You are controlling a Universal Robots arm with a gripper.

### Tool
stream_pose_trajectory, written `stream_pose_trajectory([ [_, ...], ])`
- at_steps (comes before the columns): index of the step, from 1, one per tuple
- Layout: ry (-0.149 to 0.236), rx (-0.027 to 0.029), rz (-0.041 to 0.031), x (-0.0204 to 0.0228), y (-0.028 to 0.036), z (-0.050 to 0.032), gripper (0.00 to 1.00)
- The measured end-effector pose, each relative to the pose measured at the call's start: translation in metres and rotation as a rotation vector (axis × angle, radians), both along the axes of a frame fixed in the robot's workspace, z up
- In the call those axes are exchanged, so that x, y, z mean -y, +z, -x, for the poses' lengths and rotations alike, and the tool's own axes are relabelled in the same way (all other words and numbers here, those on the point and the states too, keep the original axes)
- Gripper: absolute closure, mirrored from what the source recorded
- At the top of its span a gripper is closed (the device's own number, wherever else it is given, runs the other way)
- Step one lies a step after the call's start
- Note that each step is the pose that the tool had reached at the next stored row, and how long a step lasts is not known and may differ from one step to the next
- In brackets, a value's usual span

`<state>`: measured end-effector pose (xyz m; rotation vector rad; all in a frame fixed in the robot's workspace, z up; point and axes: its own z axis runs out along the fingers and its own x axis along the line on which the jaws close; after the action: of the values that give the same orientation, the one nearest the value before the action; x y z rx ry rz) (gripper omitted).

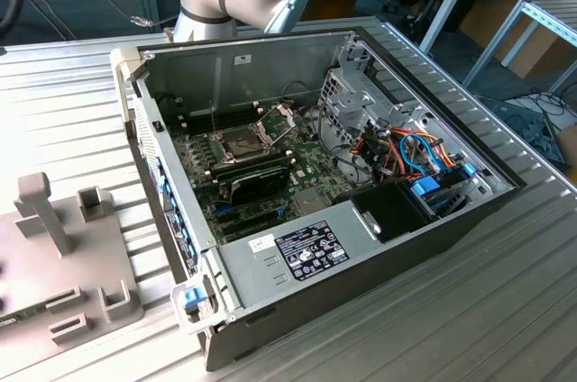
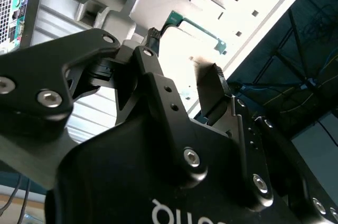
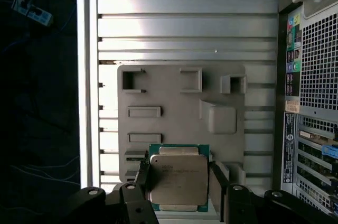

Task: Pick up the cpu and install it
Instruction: 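Pick up the cpu and move it towards the insertion slot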

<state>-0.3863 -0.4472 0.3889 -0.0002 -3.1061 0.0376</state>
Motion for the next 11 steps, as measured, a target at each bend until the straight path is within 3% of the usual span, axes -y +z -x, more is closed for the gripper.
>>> stream_pose_trajectory([
  [11, 0.0, 0.0, 0.0, 0.0, 0.0, -0.0288, 0.46],
])
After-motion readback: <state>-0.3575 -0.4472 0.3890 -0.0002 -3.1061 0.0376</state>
